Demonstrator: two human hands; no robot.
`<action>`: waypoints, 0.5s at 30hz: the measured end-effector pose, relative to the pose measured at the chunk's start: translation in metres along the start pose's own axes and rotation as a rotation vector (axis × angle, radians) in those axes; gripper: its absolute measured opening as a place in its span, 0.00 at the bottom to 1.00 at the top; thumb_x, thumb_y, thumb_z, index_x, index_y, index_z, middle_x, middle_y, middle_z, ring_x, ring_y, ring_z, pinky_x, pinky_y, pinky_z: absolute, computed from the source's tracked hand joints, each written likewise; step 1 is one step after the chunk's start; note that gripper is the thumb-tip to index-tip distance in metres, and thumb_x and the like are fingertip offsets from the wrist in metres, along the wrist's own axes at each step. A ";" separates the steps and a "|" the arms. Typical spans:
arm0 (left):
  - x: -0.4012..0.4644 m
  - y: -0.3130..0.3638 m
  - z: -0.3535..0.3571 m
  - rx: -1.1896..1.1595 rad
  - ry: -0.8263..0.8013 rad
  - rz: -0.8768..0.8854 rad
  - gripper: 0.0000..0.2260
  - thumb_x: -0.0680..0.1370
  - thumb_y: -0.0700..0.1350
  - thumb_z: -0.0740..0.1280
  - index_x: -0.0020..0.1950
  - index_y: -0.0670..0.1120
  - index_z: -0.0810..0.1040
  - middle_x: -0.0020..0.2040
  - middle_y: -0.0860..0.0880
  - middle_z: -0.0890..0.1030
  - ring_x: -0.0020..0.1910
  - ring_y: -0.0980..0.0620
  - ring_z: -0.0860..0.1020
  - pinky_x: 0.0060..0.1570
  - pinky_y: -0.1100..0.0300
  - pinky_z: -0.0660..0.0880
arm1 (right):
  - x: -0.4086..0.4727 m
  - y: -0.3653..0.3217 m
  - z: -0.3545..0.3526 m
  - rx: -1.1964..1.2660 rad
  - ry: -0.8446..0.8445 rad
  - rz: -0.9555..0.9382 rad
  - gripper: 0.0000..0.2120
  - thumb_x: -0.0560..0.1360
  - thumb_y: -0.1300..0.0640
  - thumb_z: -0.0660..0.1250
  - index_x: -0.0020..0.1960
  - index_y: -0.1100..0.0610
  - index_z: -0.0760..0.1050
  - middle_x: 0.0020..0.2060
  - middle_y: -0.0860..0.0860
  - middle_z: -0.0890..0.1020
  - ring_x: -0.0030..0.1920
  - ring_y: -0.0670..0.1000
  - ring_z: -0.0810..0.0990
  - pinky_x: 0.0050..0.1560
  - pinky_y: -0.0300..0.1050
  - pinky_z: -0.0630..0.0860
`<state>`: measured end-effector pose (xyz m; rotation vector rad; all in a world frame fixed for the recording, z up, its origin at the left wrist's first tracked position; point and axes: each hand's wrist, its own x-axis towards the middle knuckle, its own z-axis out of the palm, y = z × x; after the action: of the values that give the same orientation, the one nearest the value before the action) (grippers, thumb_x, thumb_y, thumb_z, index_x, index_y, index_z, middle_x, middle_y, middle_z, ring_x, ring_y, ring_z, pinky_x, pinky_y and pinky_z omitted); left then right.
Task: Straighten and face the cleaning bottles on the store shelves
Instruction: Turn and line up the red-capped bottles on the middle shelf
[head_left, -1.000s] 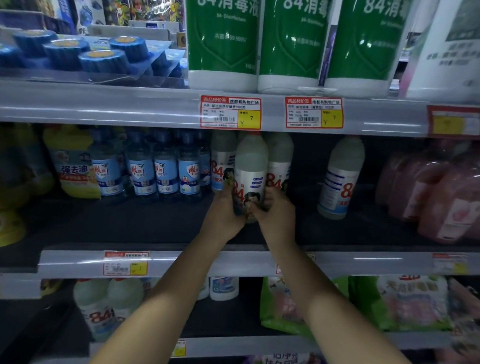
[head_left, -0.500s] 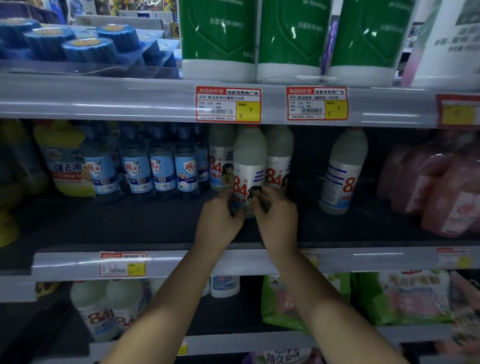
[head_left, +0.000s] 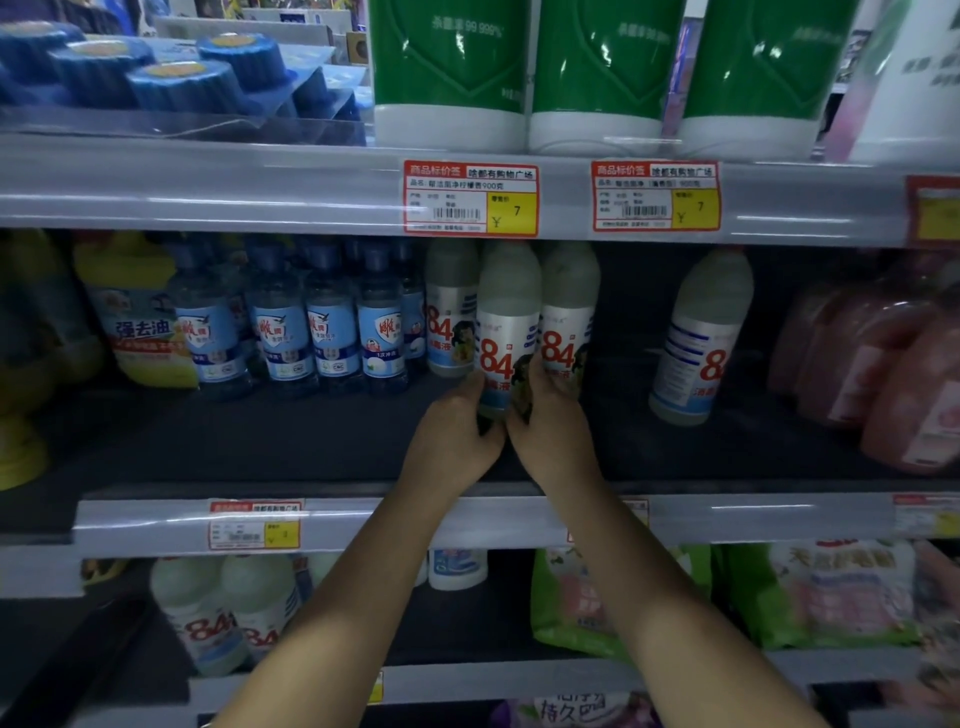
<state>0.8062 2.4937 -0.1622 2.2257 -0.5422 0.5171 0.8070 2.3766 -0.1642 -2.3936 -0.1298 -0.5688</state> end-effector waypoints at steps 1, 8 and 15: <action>0.000 0.000 0.000 0.003 -0.005 0.000 0.18 0.74 0.39 0.65 0.64 0.43 0.71 0.53 0.44 0.80 0.43 0.57 0.74 0.35 0.80 0.65 | 0.000 0.000 0.001 0.011 0.015 -0.009 0.31 0.77 0.59 0.61 0.76 0.58 0.51 0.71 0.56 0.66 0.68 0.54 0.67 0.64 0.41 0.66; -0.002 0.002 -0.002 -0.019 0.009 -0.034 0.15 0.74 0.38 0.64 0.60 0.43 0.75 0.48 0.45 0.82 0.41 0.54 0.77 0.34 0.75 0.66 | -0.011 -0.003 -0.002 0.027 0.301 -0.130 0.14 0.74 0.64 0.63 0.59 0.61 0.77 0.47 0.59 0.83 0.46 0.57 0.82 0.44 0.45 0.78; -0.002 0.004 -0.003 -0.027 -0.024 -0.045 0.16 0.74 0.32 0.58 0.60 0.36 0.74 0.44 0.38 0.81 0.40 0.46 0.78 0.39 0.61 0.74 | -0.010 -0.003 0.000 -0.086 0.219 -0.139 0.10 0.75 0.61 0.61 0.51 0.62 0.78 0.40 0.59 0.83 0.40 0.57 0.81 0.36 0.43 0.75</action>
<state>0.8017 2.4937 -0.1590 2.2158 -0.5075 0.4580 0.7974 2.3794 -0.1670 -2.3992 -0.1800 -0.9135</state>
